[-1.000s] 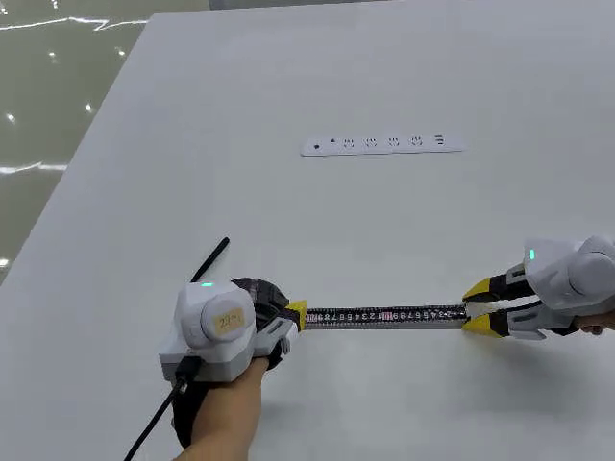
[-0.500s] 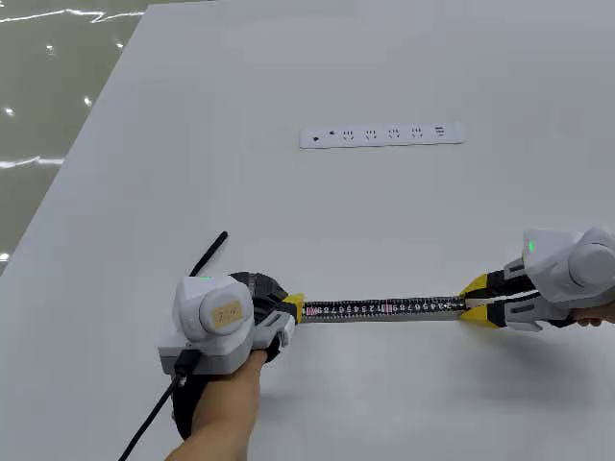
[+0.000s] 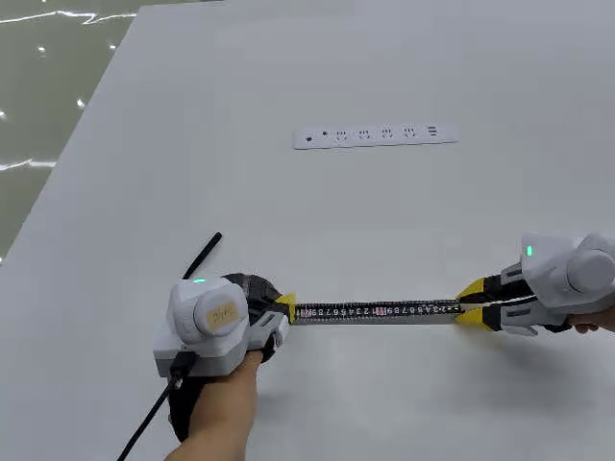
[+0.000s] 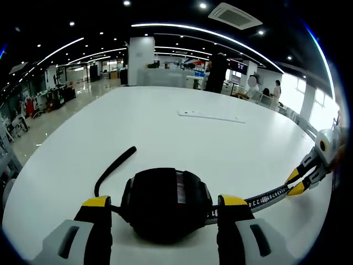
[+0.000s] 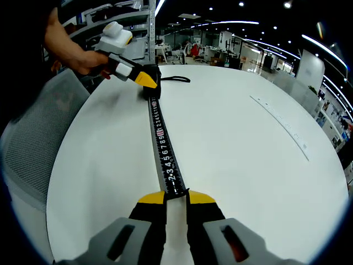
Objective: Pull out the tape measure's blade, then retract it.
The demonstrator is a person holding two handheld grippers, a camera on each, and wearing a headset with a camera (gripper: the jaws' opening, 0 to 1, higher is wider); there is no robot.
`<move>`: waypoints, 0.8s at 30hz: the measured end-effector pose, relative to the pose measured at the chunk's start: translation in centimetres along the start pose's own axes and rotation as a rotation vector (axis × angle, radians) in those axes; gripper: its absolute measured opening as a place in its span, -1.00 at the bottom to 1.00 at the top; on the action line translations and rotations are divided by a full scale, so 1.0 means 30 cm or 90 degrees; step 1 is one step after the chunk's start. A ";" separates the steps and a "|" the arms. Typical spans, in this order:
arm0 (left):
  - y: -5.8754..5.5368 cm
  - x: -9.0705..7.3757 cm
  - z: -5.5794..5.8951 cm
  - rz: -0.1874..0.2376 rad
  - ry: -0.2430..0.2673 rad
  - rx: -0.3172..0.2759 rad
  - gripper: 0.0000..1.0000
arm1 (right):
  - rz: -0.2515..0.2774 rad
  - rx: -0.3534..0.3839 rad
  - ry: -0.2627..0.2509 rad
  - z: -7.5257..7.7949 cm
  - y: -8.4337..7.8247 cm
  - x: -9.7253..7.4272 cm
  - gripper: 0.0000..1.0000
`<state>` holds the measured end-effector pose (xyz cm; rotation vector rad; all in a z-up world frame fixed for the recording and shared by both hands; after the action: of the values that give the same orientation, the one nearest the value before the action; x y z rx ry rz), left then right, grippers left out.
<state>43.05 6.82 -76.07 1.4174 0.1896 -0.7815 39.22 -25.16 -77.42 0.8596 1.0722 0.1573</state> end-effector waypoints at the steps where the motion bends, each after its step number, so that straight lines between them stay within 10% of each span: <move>1: -0.001 0.002 0.000 -0.002 0.001 -0.004 0.49 | 0.000 0.002 0.000 -0.001 -0.001 0.000 -0.75; 24: -0.015 0.014 0.003 -0.025 -0.002 0.000 0.34 | 0.015 -0.006 0.005 -0.004 -0.002 0.000 -0.70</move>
<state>43.07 6.61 -76.65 1.4157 0.2159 -0.8149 39.11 -25.12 -77.49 0.8644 1.0687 0.1852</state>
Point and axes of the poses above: the centre of the closed fingertips' face, and the gripper's own axes: x roughly forward along the fingers, z roughly to its right, y roughly out of its top, the point moved 7 cm from there along -x, roughly backward along the fingers, and after that the axes turned 12 degrees about -y, right-handed, at the moved point
